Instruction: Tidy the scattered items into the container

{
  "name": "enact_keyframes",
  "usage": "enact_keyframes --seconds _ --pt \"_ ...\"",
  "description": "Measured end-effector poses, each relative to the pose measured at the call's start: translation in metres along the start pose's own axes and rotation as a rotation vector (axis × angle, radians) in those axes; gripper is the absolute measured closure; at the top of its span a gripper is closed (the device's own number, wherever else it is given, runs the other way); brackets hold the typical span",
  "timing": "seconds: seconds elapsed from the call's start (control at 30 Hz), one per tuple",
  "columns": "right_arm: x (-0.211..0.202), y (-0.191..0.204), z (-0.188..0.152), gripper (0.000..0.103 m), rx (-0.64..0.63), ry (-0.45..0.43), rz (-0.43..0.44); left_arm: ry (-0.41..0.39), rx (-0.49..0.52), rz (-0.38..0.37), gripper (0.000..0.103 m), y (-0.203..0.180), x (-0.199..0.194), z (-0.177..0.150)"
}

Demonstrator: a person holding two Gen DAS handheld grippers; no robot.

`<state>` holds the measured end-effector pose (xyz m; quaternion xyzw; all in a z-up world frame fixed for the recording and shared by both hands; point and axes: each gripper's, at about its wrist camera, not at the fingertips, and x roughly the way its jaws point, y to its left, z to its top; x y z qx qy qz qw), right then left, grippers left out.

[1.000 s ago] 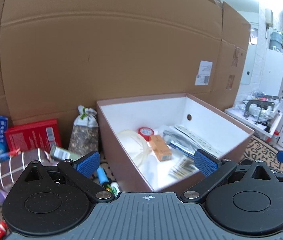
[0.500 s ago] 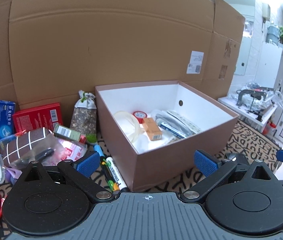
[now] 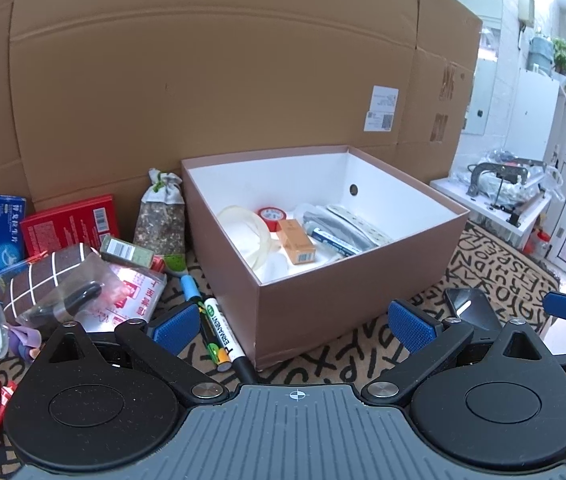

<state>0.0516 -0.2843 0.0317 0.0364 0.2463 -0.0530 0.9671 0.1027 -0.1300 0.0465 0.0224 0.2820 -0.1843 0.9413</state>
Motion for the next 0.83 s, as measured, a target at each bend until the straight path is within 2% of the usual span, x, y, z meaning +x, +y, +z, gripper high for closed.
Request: enact_keyframes --seconds 0.4,0.83 --pt "0.006 0.005 -0.003 0.0 -0.013 0.025 0.01 -0.013 -0.015 -0.033 0.0 0.004 0.003 -0.005" --pt "0.011 0.01 -0.004 0.0 -0.025 0.042 0.02 -0.004 -0.005 -0.016 0.0 0.005 0.008 -0.008"
